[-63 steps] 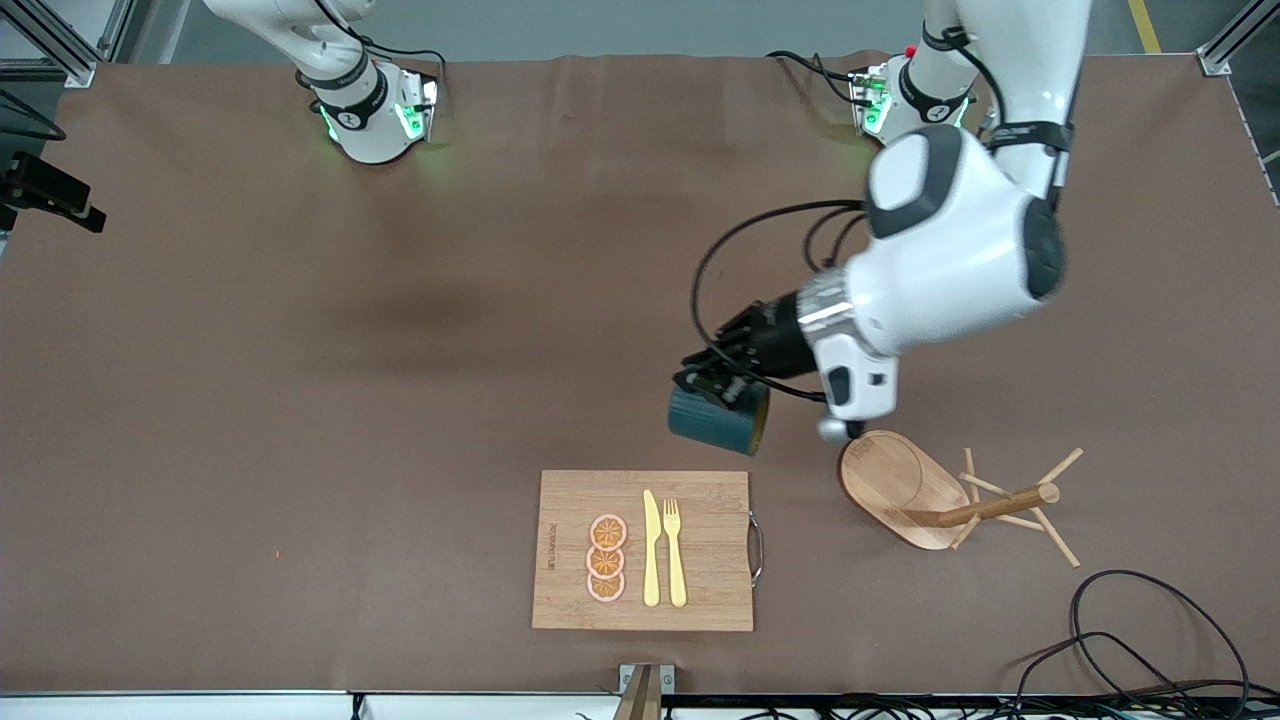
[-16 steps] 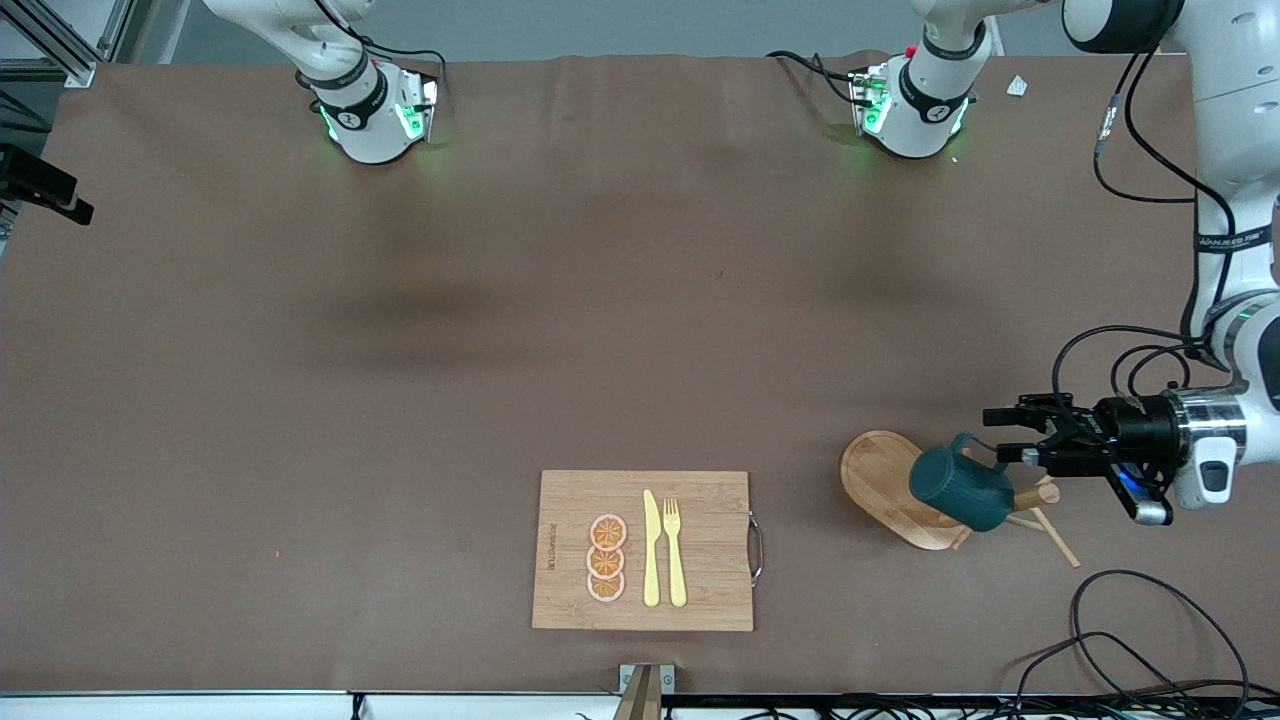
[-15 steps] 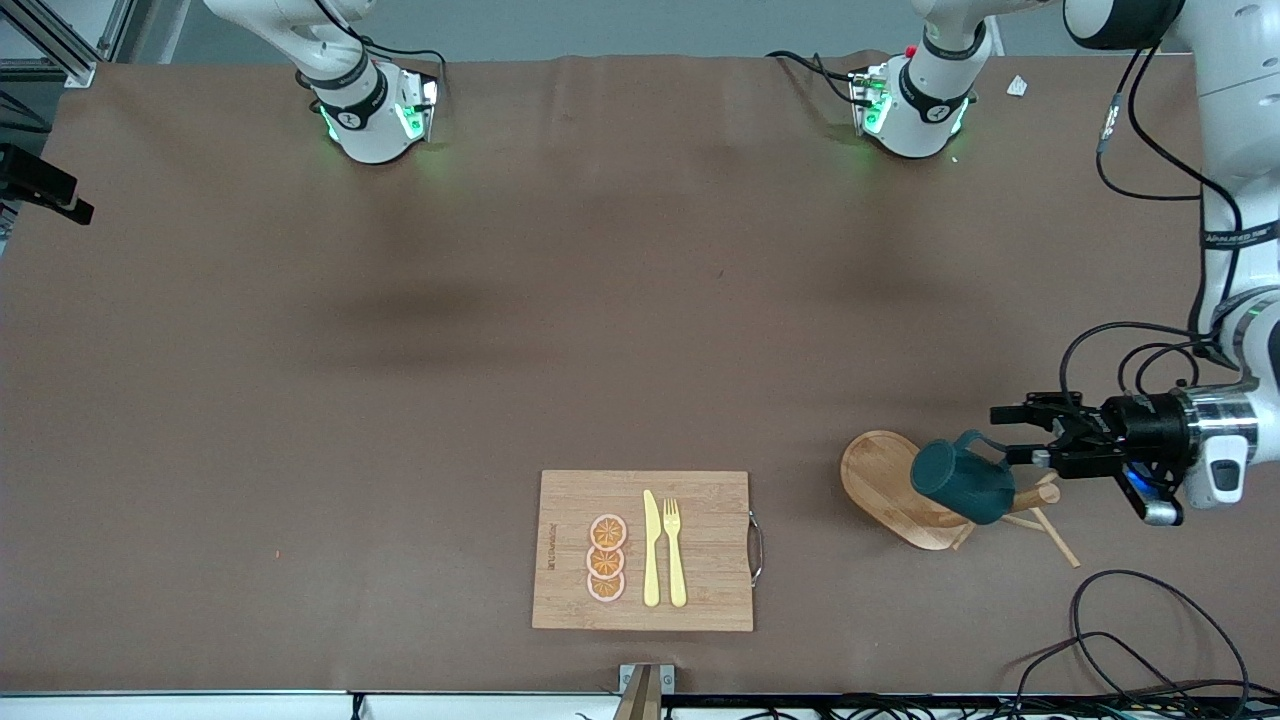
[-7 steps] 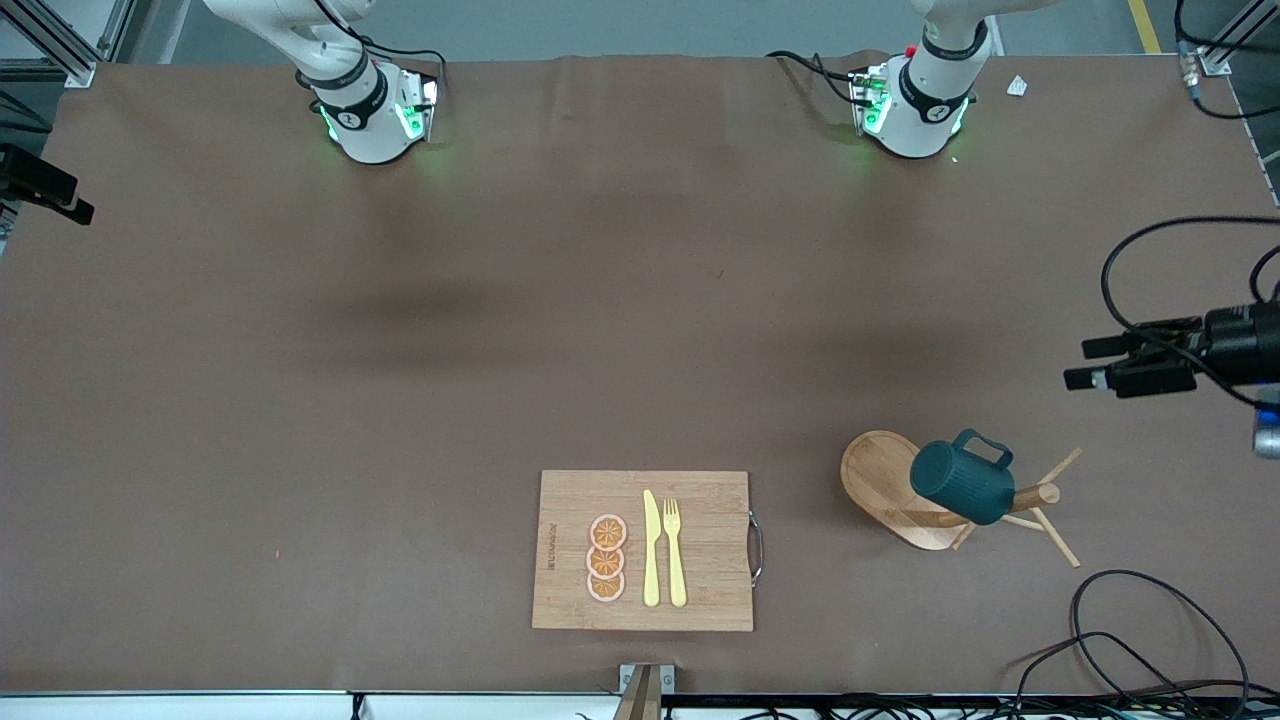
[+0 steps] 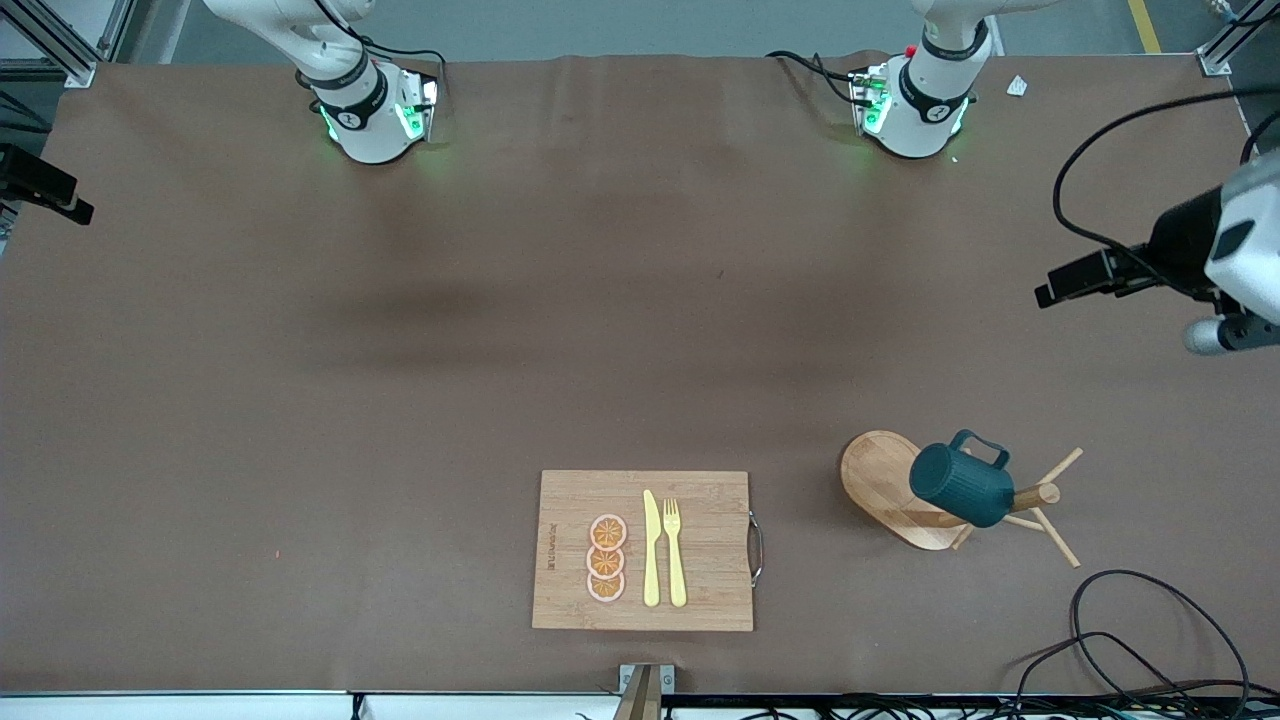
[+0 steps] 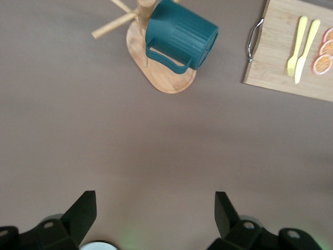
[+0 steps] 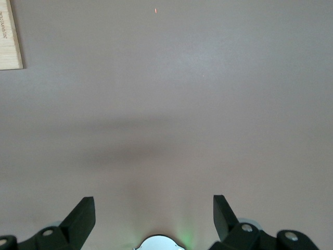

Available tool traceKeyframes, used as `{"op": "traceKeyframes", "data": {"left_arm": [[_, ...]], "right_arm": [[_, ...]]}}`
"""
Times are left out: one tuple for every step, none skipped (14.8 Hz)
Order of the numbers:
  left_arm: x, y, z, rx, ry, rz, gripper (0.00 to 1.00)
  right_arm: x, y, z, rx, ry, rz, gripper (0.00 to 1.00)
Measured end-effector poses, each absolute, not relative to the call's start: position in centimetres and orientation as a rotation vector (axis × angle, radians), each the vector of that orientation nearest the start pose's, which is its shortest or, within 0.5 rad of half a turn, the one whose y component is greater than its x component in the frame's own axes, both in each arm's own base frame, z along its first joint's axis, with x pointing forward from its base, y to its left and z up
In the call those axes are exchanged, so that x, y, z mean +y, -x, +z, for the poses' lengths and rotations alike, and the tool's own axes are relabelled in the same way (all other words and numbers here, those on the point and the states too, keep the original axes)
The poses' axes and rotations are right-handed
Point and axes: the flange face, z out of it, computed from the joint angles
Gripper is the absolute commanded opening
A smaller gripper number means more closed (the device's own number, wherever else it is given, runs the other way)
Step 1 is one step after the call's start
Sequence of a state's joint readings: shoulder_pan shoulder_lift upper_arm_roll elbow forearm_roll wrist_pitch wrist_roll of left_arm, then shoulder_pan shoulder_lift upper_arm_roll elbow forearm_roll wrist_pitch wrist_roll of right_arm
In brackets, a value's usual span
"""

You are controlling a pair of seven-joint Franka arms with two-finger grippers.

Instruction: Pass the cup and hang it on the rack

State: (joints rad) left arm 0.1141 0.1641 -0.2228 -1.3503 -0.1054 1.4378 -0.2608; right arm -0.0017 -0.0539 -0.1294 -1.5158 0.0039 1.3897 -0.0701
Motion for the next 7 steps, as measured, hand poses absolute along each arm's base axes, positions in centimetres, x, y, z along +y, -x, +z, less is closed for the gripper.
{"op": "traceKeyframes", "data": {"left_arm": [[-6.5,-58.2,63.0,-0.202,3.228,0.118,1.0],[-6.5,-57.8,63.3,-0.164,3.21,0.073,1.0],[-6.7,-57.2,63.3,-0.127,3.2,0.029,1.0],[-7.1,-56.5,63.1,-0.097,3.193,-0.017,1.0],[-7.8,-55.5,62.9,-0.069,3.185,-0.058,1.0],[-8.7,-54.4,62.6,-0.046,3.176,-0.089,1.0],[-9.7,-53.2,62.3,-0.023,3.167,-0.106,1.0]], "right_arm": [[-6.9,-51.4,66.3,0.094,3.12,0.111,1.0],[-6.9,-51.4,66.3,0.094,3.12,0.111,1.0],[-6.9,-51.4,66.3,0.094,3.12,0.111,1.0],[-6.9,-51.4,66.3,0.094,3.12,0.111,1.0],[-7.0,-51.4,66.3,0.094,3.12,0.111,1.0],[-6.9,-51.4,66.3,0.093,3.12,0.111,1.0],[-6.9,-51.4,66.3,0.093,3.12,0.111,1.0]]}}
